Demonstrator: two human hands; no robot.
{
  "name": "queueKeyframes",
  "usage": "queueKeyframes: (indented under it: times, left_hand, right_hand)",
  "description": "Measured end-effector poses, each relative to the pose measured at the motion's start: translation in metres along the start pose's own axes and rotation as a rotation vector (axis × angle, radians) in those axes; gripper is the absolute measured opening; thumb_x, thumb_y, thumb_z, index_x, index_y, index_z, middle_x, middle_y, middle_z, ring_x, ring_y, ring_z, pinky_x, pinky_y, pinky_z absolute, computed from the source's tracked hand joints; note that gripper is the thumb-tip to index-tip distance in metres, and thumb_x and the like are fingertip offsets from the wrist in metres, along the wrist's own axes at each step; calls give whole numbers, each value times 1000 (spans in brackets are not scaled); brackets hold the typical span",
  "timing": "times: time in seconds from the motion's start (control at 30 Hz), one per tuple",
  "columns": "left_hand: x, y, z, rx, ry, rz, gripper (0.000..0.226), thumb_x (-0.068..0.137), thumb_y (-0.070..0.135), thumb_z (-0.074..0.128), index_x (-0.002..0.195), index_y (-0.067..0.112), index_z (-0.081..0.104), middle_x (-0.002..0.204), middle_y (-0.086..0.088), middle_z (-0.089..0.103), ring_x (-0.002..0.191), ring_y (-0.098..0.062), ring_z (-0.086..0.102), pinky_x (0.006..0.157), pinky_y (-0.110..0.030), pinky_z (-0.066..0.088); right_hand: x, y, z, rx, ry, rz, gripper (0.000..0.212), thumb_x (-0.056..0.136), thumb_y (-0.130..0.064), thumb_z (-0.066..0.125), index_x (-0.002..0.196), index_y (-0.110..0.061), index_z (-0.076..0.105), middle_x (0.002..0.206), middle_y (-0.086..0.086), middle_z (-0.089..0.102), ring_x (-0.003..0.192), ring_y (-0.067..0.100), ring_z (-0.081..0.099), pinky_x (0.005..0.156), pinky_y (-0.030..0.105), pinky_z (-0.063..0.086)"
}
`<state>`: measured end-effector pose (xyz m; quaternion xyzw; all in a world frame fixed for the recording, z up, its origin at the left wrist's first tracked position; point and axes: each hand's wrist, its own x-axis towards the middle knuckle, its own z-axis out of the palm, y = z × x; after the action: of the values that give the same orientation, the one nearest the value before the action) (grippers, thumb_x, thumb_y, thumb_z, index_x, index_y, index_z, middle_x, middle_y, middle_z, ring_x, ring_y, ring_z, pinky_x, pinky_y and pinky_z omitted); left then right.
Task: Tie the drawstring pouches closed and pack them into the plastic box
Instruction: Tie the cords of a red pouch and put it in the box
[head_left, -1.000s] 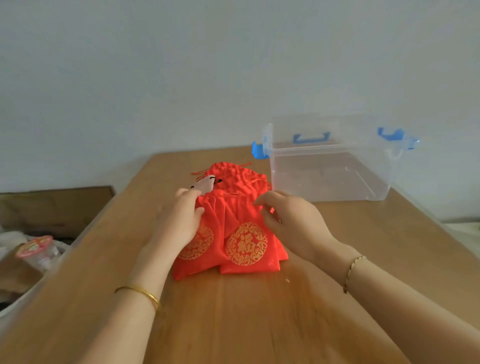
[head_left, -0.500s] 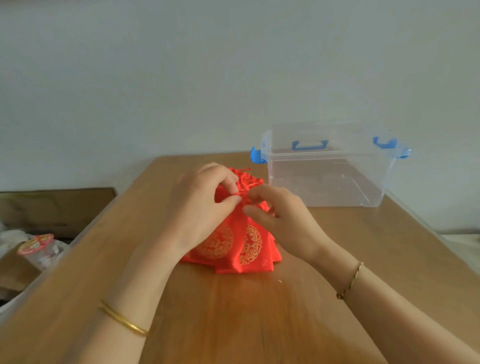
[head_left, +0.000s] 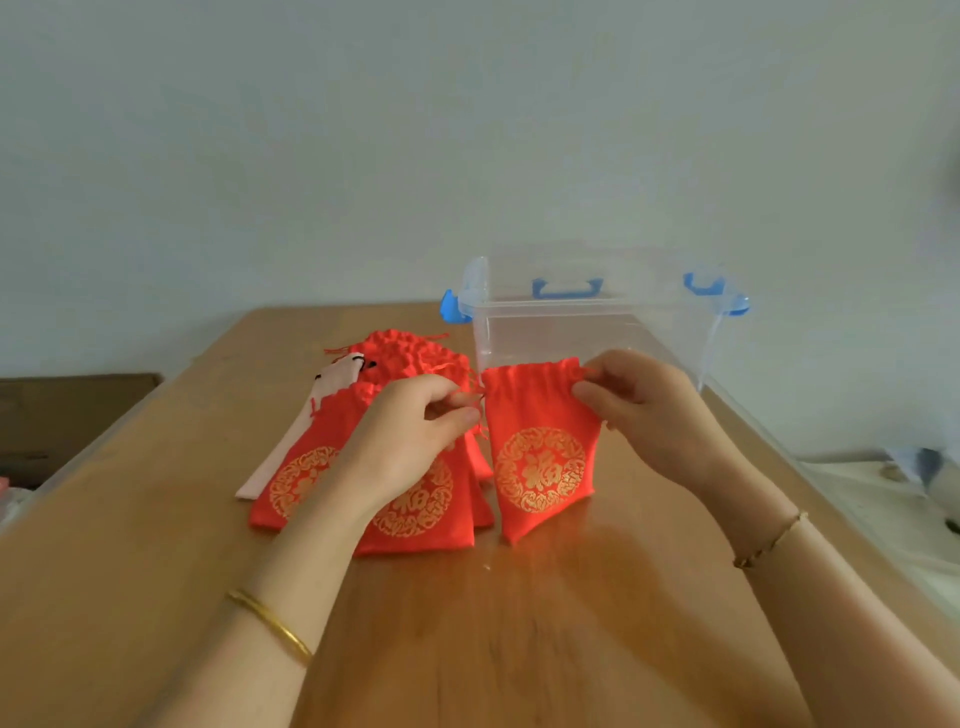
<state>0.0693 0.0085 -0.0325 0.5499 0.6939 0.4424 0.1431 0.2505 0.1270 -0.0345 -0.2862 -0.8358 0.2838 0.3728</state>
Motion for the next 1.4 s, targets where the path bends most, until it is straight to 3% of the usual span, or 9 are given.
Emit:
queueKeyframes:
  times: [0.1,0.27,0.4,0.57,0.73,0.93,1.07,1.2,1.4]
  left_hand:
    - [2,-7,0,36,1,-2,12,87,24,61,80,19,69,73,-5,66,56,-1,50,63,-26,44]
    - [0,-13,-6,-115,48,-69,7,85,19,63,85,20,70,72,5,63,54,3,52,65,-18,47]
    - [-2,-17,-14,-247,12,-159,9,82,17,66,76,22,71,77,1,69,62,-4,56,73,-25,51]
    - [-3,-17,-22,-430,-25,-269,13,79,21,64,75,9,68,57,5,53,46,-3,45,55,-16,49]
    - [-2,-16,-29,-1095,-22,-390,16,82,23,54,68,16,52,59,5,43,43,-3,37,46,-15,38]
    - [5,22,-17,-1190,-63,-29,20,83,33,48,66,23,52,98,3,71,99,-12,66,88,-26,47]
    - [14,48,-5,-954,-100,52,17,91,20,48,82,13,62,72,1,63,64,-9,59,72,-25,51]
    - [22,59,0,-660,-147,52,10,85,8,60,93,6,66,68,-1,56,56,-9,51,63,-21,48]
    - [32,56,10,-519,-62,73,11,84,10,63,87,-1,67,58,0,53,46,-7,43,47,-17,42]
  right_hand:
    - [0,7,-9,-49,5,19,21,85,-12,62,73,-29,58,64,-9,59,58,6,54,66,25,45]
    - [-2,14,-20,4,-27,113,10,84,-14,65,75,-11,67,56,-1,60,46,6,53,51,14,44]
    - [-7,13,-28,125,-85,175,18,86,-16,63,69,-10,64,55,0,61,46,8,53,48,16,43]
    - [-9,20,-31,728,-166,429,26,90,-26,52,69,-12,58,52,-3,50,45,9,45,46,17,40]
    - [-9,25,-33,1446,-92,633,29,49,-15,84,57,-17,56,48,-9,41,38,5,39,38,16,36]
    - [-4,-7,-33,924,102,414,29,94,-23,50,66,-16,53,51,-5,45,42,8,40,41,16,35]
    - [9,-44,-30,634,138,169,31,94,-23,51,65,-16,59,59,-2,49,52,9,42,52,18,37]
    - [23,-65,-23,401,105,11,29,93,-21,52,66,-16,62,65,-3,52,64,9,45,61,22,38]
    - [28,-55,-10,461,89,57,32,97,-33,42,77,-16,62,79,2,59,72,13,55,67,28,44]
